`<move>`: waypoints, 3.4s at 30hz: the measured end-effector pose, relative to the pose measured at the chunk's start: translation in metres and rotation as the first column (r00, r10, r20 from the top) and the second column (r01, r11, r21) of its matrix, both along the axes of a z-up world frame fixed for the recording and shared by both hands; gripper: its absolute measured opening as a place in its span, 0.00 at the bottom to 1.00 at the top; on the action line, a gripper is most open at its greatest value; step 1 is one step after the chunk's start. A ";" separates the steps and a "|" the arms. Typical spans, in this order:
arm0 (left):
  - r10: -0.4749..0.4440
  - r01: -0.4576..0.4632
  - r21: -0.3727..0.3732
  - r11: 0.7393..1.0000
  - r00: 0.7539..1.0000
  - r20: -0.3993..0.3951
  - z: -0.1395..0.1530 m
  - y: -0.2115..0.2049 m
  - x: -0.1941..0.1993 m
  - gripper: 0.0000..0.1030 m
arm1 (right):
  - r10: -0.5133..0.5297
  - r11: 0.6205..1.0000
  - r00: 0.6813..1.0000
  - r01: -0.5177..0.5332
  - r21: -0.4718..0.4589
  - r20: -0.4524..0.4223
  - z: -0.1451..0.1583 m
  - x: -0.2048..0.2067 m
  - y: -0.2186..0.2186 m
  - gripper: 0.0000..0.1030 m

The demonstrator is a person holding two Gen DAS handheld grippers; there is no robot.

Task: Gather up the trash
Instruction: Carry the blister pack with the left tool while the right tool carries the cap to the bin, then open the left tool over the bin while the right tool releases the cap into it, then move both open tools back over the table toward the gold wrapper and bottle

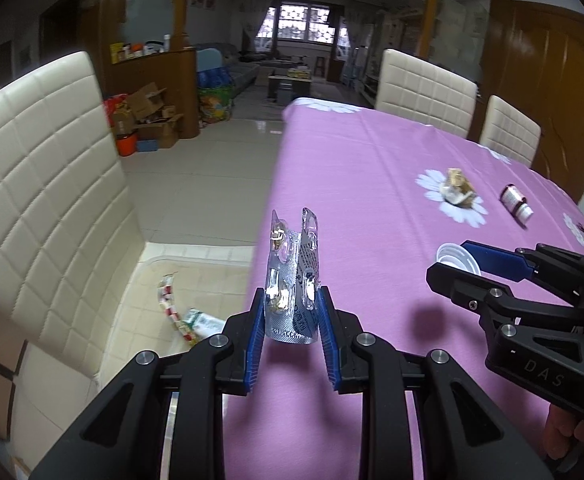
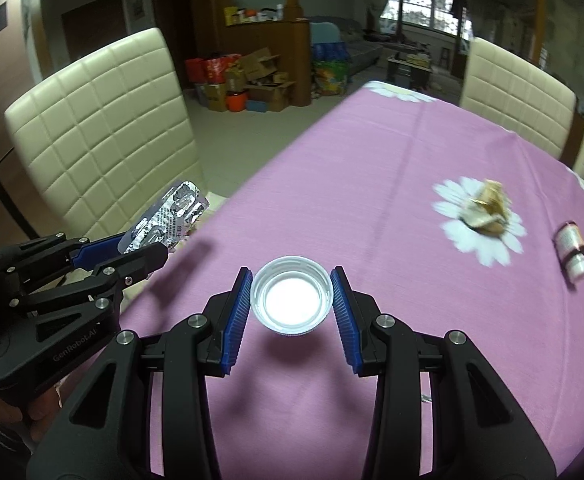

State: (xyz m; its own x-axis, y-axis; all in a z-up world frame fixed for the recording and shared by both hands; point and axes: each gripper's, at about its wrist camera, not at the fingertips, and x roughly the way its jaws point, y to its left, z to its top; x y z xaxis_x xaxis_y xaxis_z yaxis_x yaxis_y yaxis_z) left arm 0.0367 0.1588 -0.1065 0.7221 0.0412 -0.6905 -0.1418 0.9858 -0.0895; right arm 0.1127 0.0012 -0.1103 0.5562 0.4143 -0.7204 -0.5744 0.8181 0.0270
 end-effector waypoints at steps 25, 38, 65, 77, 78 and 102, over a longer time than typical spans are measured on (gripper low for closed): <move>0.128 -0.131 -0.058 0.990 0.991 -0.049 -0.032 0.084 -0.004 0.43 | 0.105 0.991 0.994 -0.106 -0.082 -0.017 -0.018 0.008 0.083 0.41; 0.304 -0.311 -0.109 0.944 0.950 -0.071 -0.045 0.140 -0.032 0.84 | 0.178 0.981 0.984 -0.178 -0.081 -0.010 -0.015 0.008 0.114 0.41; 0.274 -0.275 -0.023 0.961 0.961 -0.024 -0.023 0.112 -0.039 0.84 | 0.179 0.984 0.984 -0.178 -0.024 0.029 -0.003 -0.006 0.100 0.65; 0.205 -0.205 0.015 0.979 0.979 0.016 -0.001 0.069 -0.038 0.84 | 0.112 0.994 0.993 -0.113 0.003 0.046 0.006 -0.014 0.054 0.66; 0.197 -0.197 0.018 0.980 0.980 0.018 0.001 0.063 -0.038 0.84 | 0.100 0.995 0.994 -0.101 0.006 0.047 0.007 -0.015 0.047 0.66; -0.039 0.036 0.078 0.996 0.999 0.037 0.028 -0.081 -0.028 0.84 | -0.191 0.977 0.979 0.183 0.107 0.074 0.017 -0.038 -0.118 0.84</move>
